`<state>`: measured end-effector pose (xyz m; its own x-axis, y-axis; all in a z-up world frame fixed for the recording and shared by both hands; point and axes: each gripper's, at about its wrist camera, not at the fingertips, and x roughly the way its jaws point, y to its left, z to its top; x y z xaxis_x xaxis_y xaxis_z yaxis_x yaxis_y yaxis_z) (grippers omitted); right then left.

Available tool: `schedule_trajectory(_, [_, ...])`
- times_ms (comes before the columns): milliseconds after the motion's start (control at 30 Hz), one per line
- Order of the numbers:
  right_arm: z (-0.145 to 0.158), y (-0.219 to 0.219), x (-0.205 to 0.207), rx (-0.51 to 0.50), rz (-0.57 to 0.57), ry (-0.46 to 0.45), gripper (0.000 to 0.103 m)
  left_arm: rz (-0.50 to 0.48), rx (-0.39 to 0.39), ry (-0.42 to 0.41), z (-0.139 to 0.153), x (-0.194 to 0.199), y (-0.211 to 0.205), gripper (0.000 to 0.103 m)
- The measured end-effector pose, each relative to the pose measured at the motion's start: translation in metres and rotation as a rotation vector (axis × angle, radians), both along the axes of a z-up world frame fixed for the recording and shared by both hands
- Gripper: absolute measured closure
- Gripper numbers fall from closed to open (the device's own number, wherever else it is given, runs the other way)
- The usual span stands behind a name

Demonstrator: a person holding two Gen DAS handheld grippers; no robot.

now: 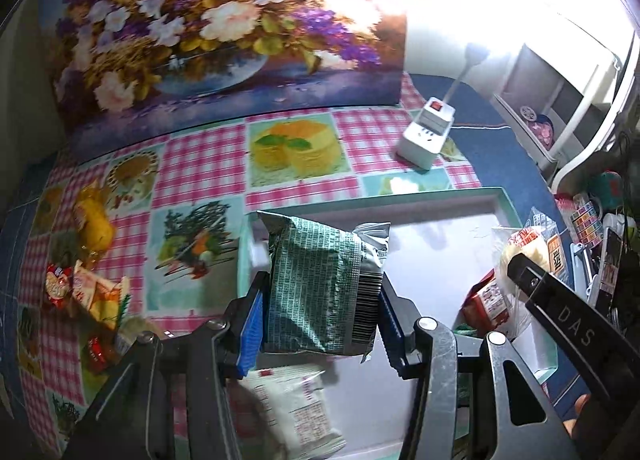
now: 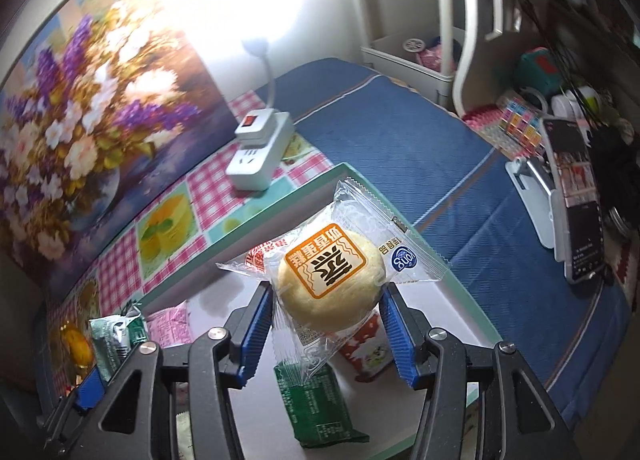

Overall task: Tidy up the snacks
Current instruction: 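Carry both packs over the white tray and open both grippers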

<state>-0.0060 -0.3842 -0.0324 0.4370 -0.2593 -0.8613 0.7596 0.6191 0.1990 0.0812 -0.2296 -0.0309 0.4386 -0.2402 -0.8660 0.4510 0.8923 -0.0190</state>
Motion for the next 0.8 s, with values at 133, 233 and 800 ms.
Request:
schedule_trajectory(133, [0.001,-0.002,-0.002,0.000,-0.011,-0.007,0.046,-0.026,0.003,-0.008,-0.003,-0.002,-0.014,0.051])
schedule_trajectory(233, [0.002,-0.002,-0.002,-0.004,-0.014,-0.007,0.046,-0.041,0.005,-0.005,-0.007,-0.003,-0.020,0.051])
schedule_trajectory(800, [-0.006,-0.001,0.000,0.031,-0.019,0.008,0.044,-0.055,-0.033,0.021,-0.018,-0.006,-0.025,0.047])
